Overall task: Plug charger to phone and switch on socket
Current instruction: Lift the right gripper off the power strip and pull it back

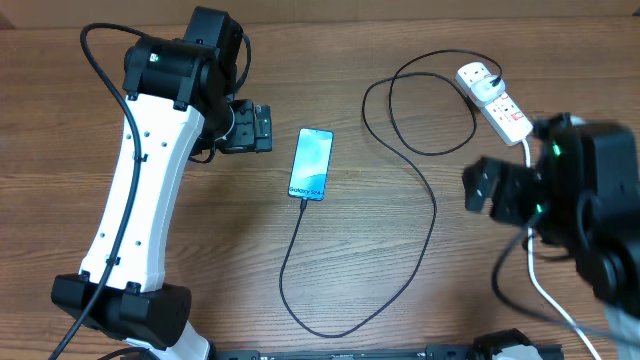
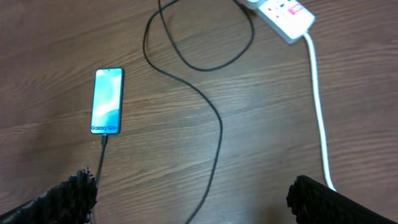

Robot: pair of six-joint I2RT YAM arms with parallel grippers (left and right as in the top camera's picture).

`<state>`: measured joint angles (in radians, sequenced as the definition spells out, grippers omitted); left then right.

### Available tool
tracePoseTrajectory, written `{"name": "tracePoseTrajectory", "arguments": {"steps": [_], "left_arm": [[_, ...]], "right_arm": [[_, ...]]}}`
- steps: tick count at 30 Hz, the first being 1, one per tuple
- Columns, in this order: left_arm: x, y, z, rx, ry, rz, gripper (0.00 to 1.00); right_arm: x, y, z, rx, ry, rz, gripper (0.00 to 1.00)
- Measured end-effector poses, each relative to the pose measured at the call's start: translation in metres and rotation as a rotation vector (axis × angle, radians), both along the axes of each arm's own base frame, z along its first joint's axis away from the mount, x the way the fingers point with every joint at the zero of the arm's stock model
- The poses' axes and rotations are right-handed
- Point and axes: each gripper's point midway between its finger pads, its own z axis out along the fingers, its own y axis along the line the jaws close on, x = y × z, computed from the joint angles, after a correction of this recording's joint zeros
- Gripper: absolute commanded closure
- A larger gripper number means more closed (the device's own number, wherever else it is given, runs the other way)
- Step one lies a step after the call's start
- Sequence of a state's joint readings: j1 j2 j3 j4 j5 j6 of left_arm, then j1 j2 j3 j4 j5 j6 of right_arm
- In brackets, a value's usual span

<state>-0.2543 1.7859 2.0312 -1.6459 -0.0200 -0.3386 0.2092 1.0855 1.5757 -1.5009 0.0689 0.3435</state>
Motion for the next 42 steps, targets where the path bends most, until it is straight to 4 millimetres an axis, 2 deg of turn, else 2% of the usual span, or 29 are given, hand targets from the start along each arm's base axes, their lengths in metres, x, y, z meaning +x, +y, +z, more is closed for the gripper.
{"name": "tracePoseTrajectory", "arguments": {"steps": [3,7,9,42], "left_arm": [[0.000,0.000,0.000,0.000,0.000,0.000,0.01],[0.000,0.000,0.000,0.000,0.000,0.000,0.00],[0.000,0.000,0.000,0.000,0.000,0.000,0.01],[0.000,0.000,0.000,0.000,0.000,0.000,0.01]], "right_arm": [[-0.020,-0.004,-0.005,0.001,0.009,-0.008,0.00],[-0.051,-0.011,-0.019,-0.018,0.113,-0.015,0.00],[-0.059,-0.013,-0.022,-0.023,0.142,-0.017,0.00],[-0.058,-0.014,-0.023,-0.029,0.146,-0.021,0.00]]}}
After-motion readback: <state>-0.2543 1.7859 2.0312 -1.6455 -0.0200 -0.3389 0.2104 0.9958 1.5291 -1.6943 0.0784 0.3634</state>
